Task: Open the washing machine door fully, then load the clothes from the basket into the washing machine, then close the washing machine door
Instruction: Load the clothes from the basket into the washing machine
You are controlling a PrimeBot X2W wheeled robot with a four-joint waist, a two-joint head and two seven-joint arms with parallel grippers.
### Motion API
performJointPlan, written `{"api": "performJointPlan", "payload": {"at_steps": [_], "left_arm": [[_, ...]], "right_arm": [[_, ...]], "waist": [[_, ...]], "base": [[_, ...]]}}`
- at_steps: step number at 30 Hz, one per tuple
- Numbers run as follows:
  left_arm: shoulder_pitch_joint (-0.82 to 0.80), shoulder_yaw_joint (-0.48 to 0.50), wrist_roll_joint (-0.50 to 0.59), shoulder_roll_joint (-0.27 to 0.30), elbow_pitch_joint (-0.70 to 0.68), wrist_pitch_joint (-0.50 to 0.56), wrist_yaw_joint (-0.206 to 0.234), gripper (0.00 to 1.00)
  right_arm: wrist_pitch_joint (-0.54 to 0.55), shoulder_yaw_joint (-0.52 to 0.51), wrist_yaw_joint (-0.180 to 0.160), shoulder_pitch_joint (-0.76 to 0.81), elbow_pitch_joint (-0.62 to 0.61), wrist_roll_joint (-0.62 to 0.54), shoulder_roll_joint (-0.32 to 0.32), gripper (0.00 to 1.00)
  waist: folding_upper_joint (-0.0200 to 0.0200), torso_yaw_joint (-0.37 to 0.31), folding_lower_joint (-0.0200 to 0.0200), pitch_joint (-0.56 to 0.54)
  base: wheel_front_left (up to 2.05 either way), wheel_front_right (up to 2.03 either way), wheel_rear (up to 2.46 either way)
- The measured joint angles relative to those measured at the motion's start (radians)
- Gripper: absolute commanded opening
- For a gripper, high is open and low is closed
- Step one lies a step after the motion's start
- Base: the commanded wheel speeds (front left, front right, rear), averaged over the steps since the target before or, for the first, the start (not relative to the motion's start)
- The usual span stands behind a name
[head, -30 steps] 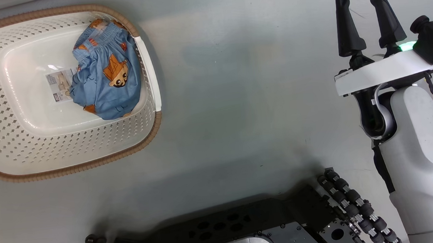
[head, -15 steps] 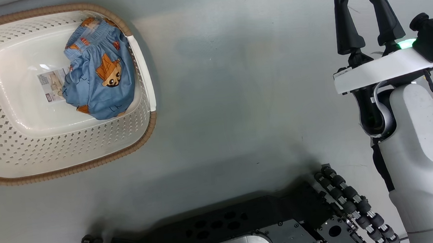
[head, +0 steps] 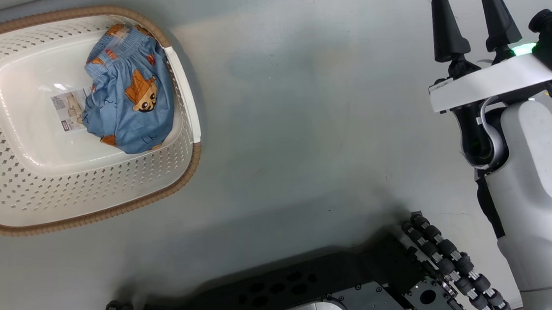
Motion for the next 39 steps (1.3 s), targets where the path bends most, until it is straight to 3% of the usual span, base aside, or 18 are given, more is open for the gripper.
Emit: {"api": "performJointPlan", "payload": {"at_steps": [20,39], "left_arm": [[0.123,-0.003,-0.010,-0.067,0.063,-0.160,0.019,1.00],[0.303,0.001,-0.049,-0.123,0.107,-0.288,0.022,1.00]], "right_arm": [[0.000,-0.045,0.000,-0.008,0.034,-0.011,0.000,1.00],[0.000,-0.071,0.000,0.034,0.088,-0.048,-0.001,1.00]], "waist": [[0.0000,0.038,0.0000,-0.117],[0.0000,0.074,0.0000,-0.300]], "base": [[0.00,0.00,0.00],[0.00,0.00,0.00]]}}
